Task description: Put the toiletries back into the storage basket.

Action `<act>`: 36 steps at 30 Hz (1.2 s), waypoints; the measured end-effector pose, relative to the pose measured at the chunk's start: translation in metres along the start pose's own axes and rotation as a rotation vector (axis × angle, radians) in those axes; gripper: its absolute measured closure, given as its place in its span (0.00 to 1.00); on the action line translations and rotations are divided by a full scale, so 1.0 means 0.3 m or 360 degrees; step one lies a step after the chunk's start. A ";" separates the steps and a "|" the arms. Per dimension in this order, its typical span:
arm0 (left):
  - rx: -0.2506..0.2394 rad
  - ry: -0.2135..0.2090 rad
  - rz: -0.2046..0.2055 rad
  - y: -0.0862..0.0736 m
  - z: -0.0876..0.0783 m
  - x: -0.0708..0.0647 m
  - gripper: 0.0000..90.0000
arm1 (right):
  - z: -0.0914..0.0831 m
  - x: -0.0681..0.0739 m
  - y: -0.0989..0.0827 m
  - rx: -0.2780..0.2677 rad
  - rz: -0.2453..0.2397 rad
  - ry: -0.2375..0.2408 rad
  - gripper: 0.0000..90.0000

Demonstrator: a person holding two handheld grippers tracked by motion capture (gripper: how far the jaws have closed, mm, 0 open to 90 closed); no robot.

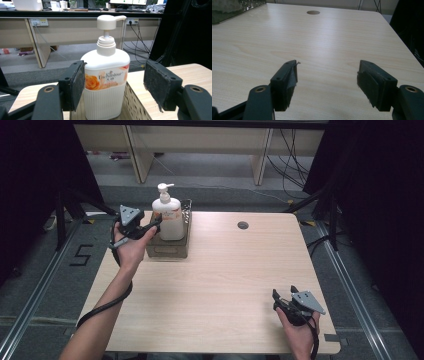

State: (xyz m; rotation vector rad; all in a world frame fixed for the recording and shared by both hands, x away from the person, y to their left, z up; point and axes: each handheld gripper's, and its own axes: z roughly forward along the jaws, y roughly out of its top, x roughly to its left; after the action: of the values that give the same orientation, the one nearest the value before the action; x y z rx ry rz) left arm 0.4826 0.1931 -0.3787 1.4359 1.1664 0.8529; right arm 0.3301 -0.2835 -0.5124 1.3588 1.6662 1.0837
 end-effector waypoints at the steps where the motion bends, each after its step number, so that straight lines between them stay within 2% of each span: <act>1: -0.0004 -0.0006 0.0000 -0.006 -0.009 0.000 0.37 | 0.000 0.000 0.000 0.0000 0.0002 0.0001 0.37; 3: -0.0009 -0.0012 0.0007 -0.023 -0.032 -0.002 0.37 | 0.002 0.000 -0.001 -0.0007 -0.0010 -0.0002 0.37; 6: -0.0049 -0.0027 -0.0005 -0.049 -0.059 0.001 0.37 | -0.001 0.005 0.000 0.0020 0.0032 0.0014 0.37; 8: -0.0060 -0.0023 -0.0008 -0.069 -0.078 0.003 0.37 | -0.001 0.004 0.000 0.0016 0.0022 0.0008 0.37; 9: -0.0063 -0.0021 -0.0017 -0.079 -0.087 0.003 0.37 | -0.001 0.011 -0.002 0.0018 0.0061 0.0004 0.37; 12: -0.0074 -0.0019 -0.0012 -0.109 -0.111 0.001 0.37 | -0.003 0.016 -0.001 0.0025 0.0084 0.0010 0.37; 15: -0.0070 -0.0029 0.0021 -0.137 -0.133 -0.001 0.37 | 0.001 0.001 -0.001 -0.0003 -0.0005 0.0000 0.37; 18: -0.0066 -0.0039 0.0028 -0.161 -0.154 0.002 0.37 | 0.001 0.001 -0.001 -0.0003 -0.0003 -0.0002 0.36; 19: -0.0067 -0.0037 0.0029 -0.169 -0.160 0.005 0.37 | -0.003 0.008 -0.001 0.0024 0.0039 0.0002 0.36; 21: -0.0061 -0.0031 0.0032 -0.187 -0.173 0.011 0.38 | -0.001 0.001 -0.001 0.0006 -0.0004 -0.0003 0.36; 23: -0.0056 -0.0033 0.0030 -0.206 -0.186 0.016 0.38 | 0.002 0.005 -0.002 0.0004 0.0029 0.0021 0.36; 25: -0.0052 -0.0042 0.0045 -0.231 -0.200 0.015 0.38 | 0.001 0.002 -0.001 -0.0003 -0.0006 -0.0003 0.36; 26: -0.0052 -0.0047 0.0050 -0.240 -0.205 0.015 0.38 | -0.004 0.016 -0.001 0.0028 0.0078 0.0006 0.36; 27: -0.0050 -0.0050 0.0057 -0.253 -0.211 0.014 0.38 | 0.002 0.018 -0.002 -0.0003 0.0089 0.0014 0.36; 28: -0.0048 -0.0053 0.0073 -0.267 -0.218 0.013 0.38 | 0.001 0.017 -0.002 0.0002 0.0087 0.0014 0.36; 29: -0.0051 -0.0061 0.0087 -0.282 -0.225 0.010 0.38 | 0.000 0.005 0.000 0.0006 0.0009 0.0006 0.36; 30: -0.0047 -0.0072 0.0099 -0.296 -0.231 0.008 0.38 | -0.005 0.015 -0.001 0.0036 0.0076 0.0007 0.36; 36: -0.0023 -0.0102 0.0099 -0.385 -0.259 0.006 0.38 | 0.002 0.017 -0.003 0.0001 0.0079 0.0007 0.36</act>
State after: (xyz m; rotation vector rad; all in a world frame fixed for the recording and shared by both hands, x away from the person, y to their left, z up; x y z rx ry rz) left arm 0.3857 0.2138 -0.4766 1.4835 1.0704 0.8509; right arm 0.3294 -0.2786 -0.5134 1.4054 1.6439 1.1154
